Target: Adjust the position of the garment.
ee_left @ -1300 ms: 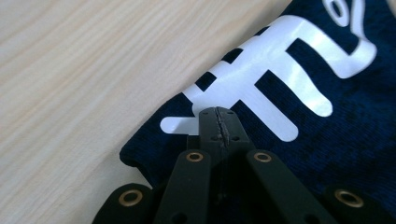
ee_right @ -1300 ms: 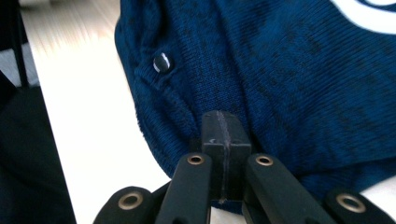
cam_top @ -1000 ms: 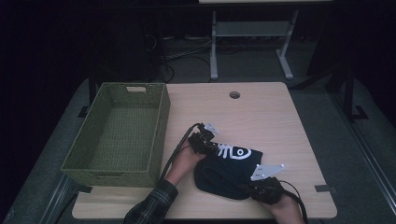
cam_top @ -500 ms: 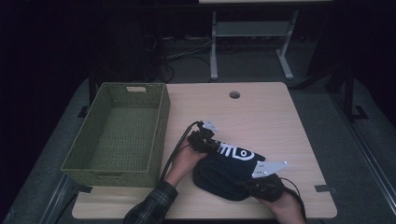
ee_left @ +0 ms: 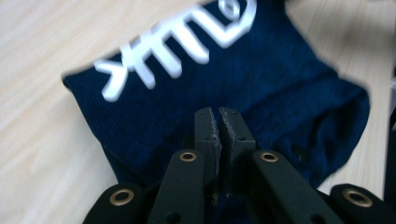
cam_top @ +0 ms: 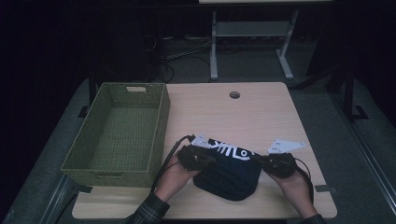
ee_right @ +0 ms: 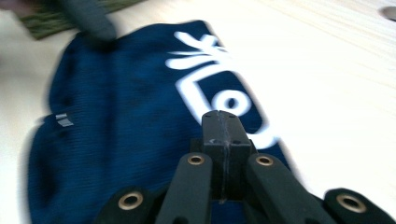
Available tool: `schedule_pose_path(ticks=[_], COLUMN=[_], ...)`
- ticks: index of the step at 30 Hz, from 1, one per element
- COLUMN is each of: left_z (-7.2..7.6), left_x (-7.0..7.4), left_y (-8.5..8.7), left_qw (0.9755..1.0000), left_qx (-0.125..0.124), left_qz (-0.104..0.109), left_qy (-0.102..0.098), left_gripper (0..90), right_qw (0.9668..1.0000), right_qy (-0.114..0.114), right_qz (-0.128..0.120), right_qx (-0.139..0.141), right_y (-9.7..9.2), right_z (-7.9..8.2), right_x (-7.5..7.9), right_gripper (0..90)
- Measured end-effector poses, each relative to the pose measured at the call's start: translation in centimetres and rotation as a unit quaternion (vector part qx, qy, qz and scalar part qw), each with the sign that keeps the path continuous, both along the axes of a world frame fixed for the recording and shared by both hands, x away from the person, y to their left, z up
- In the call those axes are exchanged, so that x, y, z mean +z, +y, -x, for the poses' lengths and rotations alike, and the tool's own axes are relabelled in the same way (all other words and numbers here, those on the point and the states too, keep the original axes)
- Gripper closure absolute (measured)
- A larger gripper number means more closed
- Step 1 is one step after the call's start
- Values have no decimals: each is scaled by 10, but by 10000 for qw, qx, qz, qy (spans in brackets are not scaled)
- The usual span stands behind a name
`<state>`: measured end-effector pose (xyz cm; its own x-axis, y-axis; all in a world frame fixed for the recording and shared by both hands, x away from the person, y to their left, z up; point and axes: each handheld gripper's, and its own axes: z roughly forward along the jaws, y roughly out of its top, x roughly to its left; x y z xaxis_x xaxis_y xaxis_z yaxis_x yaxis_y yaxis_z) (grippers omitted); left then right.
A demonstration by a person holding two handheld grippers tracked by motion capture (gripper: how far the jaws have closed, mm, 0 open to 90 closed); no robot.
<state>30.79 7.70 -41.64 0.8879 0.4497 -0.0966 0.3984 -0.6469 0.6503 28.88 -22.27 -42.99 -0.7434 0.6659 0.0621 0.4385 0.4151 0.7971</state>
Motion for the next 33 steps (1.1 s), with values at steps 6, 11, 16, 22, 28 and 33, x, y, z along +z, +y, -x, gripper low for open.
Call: schedule_pose_path(ticks=[6, 11, 16, 22, 28, 33], left_z=[-2, -3, -3, -5, -11, -16], left_x=[-16, -22, -24, -15, -3, 0], left_y=[1, -1, -3, 3, 13, 19], left_qw=[9997, 9994, 9989, 9996, 9990, 9976], left_qx=[-7, -9, -71, 66, 420, 642], left_qz=[-198, -312, -462, -154, 77, 221], left_qy=[136, 156, 101, 241, 131, 115], left_gripper=[888, 900, 900, 832, 594, 470], right_qw=[9988, 9971, 9966, 9979, 9973, 9957], right_qy=[350, 568, 640, 480, 244, 181], right_qz=[252, 431, 396, 254, 229, 267], right_qx=[-241, -272, -331, -352, -654, -873], right_y=[-7, -6, -7, -13, -24, -38], right_z=[-17, -19, -17, -12, 2, 13], right_x=[-20, -33, -37, -33, -26, -27], right_gripper=[900, 900, 900, 803, 609, 448])
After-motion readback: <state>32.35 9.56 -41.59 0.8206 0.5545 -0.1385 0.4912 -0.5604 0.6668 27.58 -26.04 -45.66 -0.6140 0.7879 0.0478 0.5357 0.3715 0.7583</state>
